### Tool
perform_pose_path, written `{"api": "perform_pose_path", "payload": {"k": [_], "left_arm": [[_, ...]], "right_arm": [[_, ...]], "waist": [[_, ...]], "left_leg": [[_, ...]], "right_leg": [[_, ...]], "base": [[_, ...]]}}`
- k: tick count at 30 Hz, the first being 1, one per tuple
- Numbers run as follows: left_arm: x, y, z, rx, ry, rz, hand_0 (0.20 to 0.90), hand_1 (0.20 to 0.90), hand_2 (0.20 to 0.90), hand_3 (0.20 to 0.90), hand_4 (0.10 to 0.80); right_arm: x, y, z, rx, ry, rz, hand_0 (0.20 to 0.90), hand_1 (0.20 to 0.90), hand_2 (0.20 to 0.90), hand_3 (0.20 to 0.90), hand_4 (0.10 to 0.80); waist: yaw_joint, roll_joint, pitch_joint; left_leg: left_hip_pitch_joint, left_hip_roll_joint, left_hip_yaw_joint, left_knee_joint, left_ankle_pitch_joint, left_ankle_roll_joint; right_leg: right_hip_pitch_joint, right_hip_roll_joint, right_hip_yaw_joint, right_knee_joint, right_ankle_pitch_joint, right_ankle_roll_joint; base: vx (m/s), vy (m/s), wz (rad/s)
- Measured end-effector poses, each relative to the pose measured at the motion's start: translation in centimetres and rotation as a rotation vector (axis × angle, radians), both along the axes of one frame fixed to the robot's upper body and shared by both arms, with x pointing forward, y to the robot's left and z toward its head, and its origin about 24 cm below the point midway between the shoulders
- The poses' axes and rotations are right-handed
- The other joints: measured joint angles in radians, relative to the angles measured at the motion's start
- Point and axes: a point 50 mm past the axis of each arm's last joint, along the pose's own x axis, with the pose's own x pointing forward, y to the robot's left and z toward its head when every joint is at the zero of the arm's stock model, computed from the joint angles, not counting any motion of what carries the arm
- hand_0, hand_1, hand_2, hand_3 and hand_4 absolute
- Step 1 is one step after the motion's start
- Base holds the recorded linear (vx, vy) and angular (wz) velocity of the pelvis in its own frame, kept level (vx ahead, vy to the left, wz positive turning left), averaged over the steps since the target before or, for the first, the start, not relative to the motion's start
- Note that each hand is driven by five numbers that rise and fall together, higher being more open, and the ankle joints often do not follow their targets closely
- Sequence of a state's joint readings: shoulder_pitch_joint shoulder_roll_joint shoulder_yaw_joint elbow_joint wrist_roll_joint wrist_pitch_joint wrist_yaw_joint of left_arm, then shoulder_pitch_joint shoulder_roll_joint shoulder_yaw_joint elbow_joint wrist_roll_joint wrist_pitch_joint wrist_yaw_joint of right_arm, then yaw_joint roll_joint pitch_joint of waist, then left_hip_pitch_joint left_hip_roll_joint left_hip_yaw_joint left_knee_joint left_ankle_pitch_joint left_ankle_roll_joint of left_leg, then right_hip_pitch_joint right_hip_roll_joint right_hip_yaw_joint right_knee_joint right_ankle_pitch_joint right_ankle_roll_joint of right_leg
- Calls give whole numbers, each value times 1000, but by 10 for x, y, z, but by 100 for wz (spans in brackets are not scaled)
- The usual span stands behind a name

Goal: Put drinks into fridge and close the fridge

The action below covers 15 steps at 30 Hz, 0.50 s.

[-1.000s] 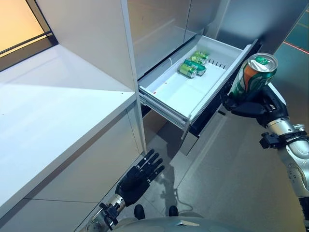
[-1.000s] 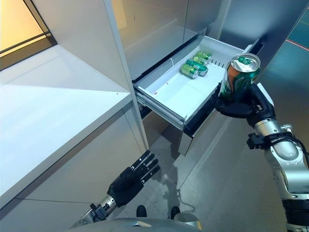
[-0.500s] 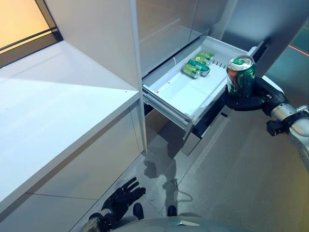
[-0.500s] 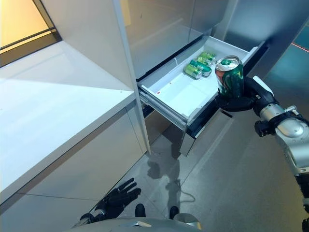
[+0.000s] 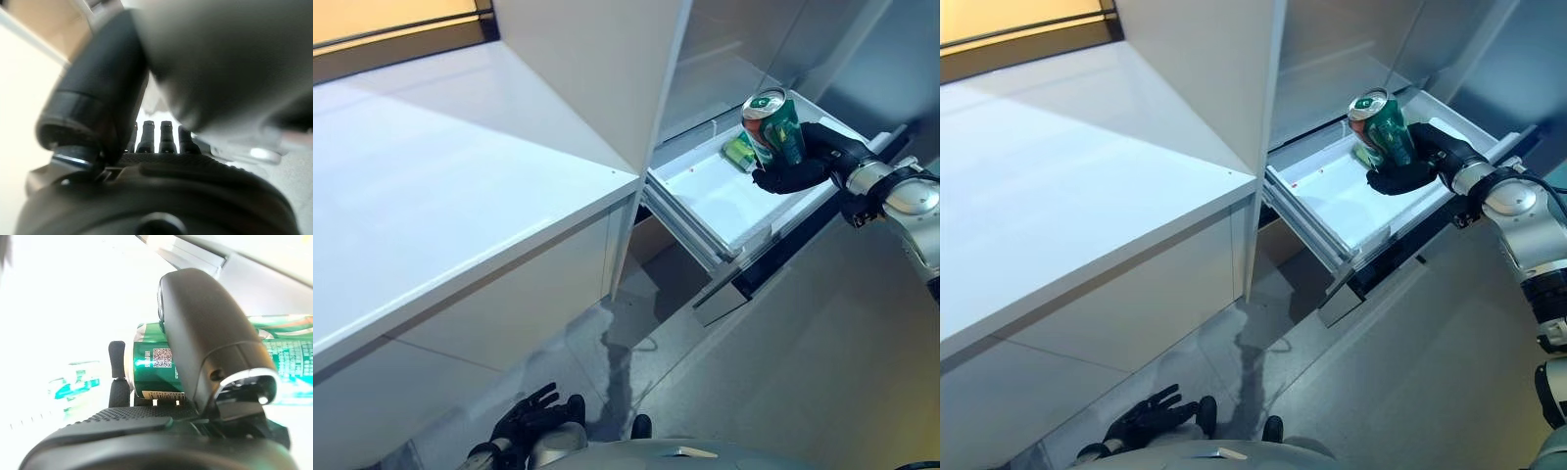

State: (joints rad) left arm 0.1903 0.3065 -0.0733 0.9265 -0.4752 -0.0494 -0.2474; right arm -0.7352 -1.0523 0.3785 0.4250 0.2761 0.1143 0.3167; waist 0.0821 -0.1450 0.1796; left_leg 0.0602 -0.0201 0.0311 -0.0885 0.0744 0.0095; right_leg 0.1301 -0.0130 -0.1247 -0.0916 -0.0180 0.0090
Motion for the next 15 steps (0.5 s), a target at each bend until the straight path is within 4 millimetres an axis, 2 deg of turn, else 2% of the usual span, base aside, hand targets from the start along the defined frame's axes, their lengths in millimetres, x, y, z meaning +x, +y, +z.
{"api": "perform_pose_path", "payload": {"k": [6,10,15], "left_arm": [[6,8,4,60,-25,12,900,900,900,900,800],[17,23,11,112,-49,3,900,900,900,900,800],[26,38,20,175,-79,2,900,900,900,900,800]], "right_arm": [[7,-5,-12,-111,101,-27,300,300,300,200,100],[12,-19,-26,-173,218,-125,300,300,300,200,100],[14,-41,-23,-144,267,-275,300,300,300,200,100]], "waist": [[46,-26,16],[66,-36,48],[91,-25,133]], "left_leg": [[-40,0,-27,0,15,-3],[-80,1,-48,0,28,-6],[-139,2,-58,1,46,-6]], "right_leg": [[-28,4,-21,0,0,-1],[-60,7,-24,0,2,-4],[-114,9,-30,0,16,-9]], "base": [[-53,-53,14],[-162,-39,14],[-161,-36,6]]}}
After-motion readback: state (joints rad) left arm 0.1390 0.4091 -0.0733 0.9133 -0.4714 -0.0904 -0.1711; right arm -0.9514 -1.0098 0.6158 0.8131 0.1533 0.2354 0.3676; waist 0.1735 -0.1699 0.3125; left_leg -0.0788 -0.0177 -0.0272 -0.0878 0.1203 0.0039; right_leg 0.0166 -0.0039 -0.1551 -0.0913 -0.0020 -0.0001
